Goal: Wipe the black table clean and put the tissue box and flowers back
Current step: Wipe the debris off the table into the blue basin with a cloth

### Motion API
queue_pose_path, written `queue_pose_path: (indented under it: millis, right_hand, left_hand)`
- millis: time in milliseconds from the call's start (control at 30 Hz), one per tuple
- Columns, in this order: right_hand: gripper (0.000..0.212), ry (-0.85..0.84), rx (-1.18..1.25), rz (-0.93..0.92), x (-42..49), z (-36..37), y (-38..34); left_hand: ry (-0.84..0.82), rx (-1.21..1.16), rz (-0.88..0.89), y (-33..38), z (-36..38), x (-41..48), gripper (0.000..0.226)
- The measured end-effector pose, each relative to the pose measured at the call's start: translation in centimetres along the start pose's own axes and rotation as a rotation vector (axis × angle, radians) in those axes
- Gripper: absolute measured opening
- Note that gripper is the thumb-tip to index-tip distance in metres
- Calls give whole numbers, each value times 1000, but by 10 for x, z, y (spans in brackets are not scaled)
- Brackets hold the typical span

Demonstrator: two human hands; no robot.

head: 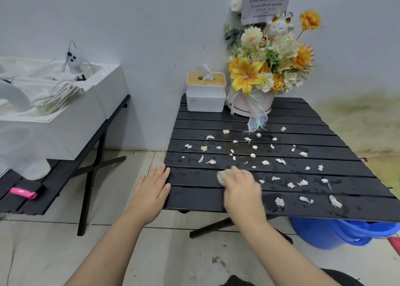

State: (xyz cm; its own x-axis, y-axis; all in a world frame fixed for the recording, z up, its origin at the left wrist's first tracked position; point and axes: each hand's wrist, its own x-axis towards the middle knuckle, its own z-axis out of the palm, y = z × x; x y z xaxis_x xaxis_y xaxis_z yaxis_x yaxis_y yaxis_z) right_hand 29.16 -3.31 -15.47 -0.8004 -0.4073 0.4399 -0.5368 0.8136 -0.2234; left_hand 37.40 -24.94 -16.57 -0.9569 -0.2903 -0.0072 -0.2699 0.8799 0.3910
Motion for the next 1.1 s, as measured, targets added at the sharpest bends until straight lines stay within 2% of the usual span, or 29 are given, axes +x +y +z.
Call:
queue_pose_path:
  millis: [100, 200, 300, 433, 500, 567, 633, 667, 767, 800, 867, 933, 1000, 1100]
  right_hand:
    - [34, 79, 100, 140, 22, -3, 4]
    - [38, 87, 113, 23, 54, 15, -39]
    - [45, -22, 71, -80, 65, 43, -70]
    - [35, -62, 31, -167, 64, 48, -51]
    - [32, -61, 31, -92, 63, 43, -26]
    - [32, -53, 18, 63, 66, 38, -3]
    - [29, -64, 39, 175, 73, 36, -4]
    - [28, -50, 46, 151, 75, 37, -13]
    - [18, -93, 23, -79, 70, 42, -48]
    - [21, -104, 24, -123, 66, 45, -52]
    - [28, -101, 45, -164, 62, 46, -45]
    - [23, -80, 30, -200, 62, 45, -27]
    - [28, -62, 17, -174, 65, 46, -7]
    - [28, -92, 98, 18, 74, 41, 4]
  left_hand:
    - [-3, -24, -11, 5, -12, 24, 51]
    - [-9, 1, -37, 8, -16, 53, 51]
    - [-79, -13, -85, 3, -10, 64, 50]
    - [-78, -9, -83, 0, -6, 64, 50]
    - [-73, 12, -75, 0, -6, 65, 50]
    - [-70, 31, -70, -1, -5, 65, 50]
    - [-74, 53, -68, -1, -5, 66, 50]
    - [-74, 57, -70, -1, -5, 66, 50]
    - [-80, 44, -86, 1, -5, 65, 50]
    - [-81, 43, -89, 1, -5, 64, 50]
    - [-83, 46, -89, 1, -5, 64, 50]
    - [-92, 49, -88, 1, -7, 65, 50]
    - [-98, 58, -82, 1, -9, 68, 51]
    - [-88, 36, -87, 6, -10, 76, 51]
